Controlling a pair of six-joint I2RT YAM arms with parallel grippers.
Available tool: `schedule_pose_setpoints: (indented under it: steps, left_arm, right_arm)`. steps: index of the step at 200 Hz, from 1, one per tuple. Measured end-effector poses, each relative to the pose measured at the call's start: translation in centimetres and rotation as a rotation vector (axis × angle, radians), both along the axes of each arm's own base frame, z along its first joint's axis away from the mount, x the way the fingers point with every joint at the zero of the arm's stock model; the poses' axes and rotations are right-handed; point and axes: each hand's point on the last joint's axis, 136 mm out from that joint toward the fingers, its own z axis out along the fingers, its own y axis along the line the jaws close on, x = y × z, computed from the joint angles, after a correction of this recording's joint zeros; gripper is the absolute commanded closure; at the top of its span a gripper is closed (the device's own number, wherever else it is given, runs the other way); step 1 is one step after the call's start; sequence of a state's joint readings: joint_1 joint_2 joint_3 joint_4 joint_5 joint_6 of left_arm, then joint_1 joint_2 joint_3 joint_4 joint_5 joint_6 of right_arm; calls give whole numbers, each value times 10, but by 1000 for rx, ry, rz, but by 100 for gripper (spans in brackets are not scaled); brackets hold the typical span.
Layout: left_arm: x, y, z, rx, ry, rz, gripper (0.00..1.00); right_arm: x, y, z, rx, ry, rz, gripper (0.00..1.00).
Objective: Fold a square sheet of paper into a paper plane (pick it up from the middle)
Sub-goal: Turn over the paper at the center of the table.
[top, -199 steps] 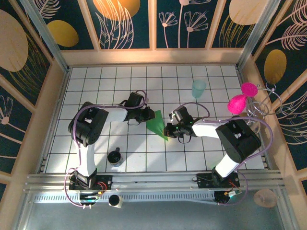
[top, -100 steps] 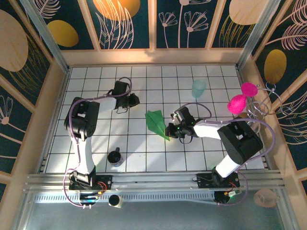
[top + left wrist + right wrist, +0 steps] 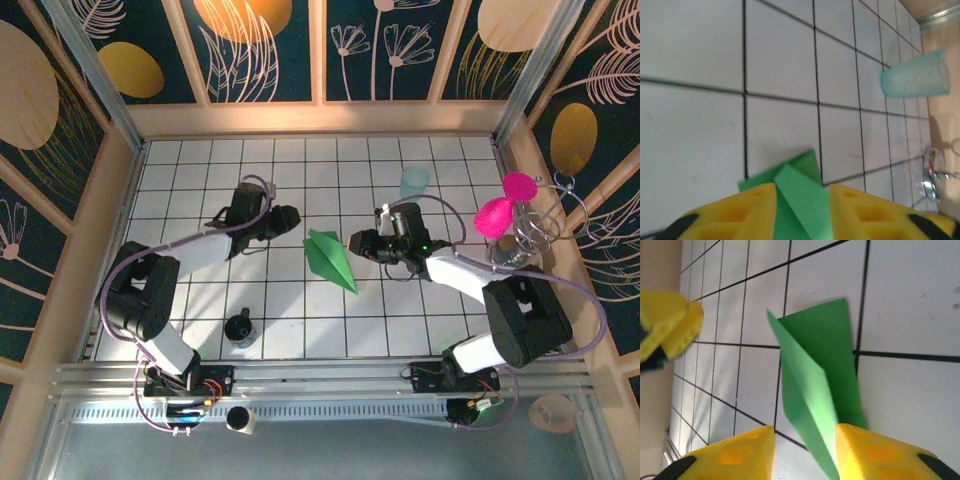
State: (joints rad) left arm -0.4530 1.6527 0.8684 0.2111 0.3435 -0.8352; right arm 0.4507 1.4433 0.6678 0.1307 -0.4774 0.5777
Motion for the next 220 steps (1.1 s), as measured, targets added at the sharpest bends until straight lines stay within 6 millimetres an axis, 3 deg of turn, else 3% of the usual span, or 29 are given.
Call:
schedule_pose_setpoints:
  steps: [24, 58, 131, 166, 201, 220]
  left_arm:
    - [-30, -17, -19, -58, 64, -18, 58]
    - [-57, -21, -40, -125, 140, 0, 56]
    - [-55, -27, -28, -212, 123, 12, 53]
    - [-55, -30, -24, -227, 113, 2, 53]
    - [-57, -31, -19, -247, 95, -14, 51]
    - [-59, -30, -10, -268, 65, -23, 49]
  right_arm:
    - [3, -1, -11, -9, 5, 45, 61]
    - [11, 8, -22, -18, -7, 134, 64]
    - [17, 27, -36, 25, -13, 291, 74]
    - [17, 33, -41, 41, -8, 336, 95]
    - [16, 37, -35, 75, -18, 358, 100]
    - [18, 39, -21, 111, -35, 351, 100]
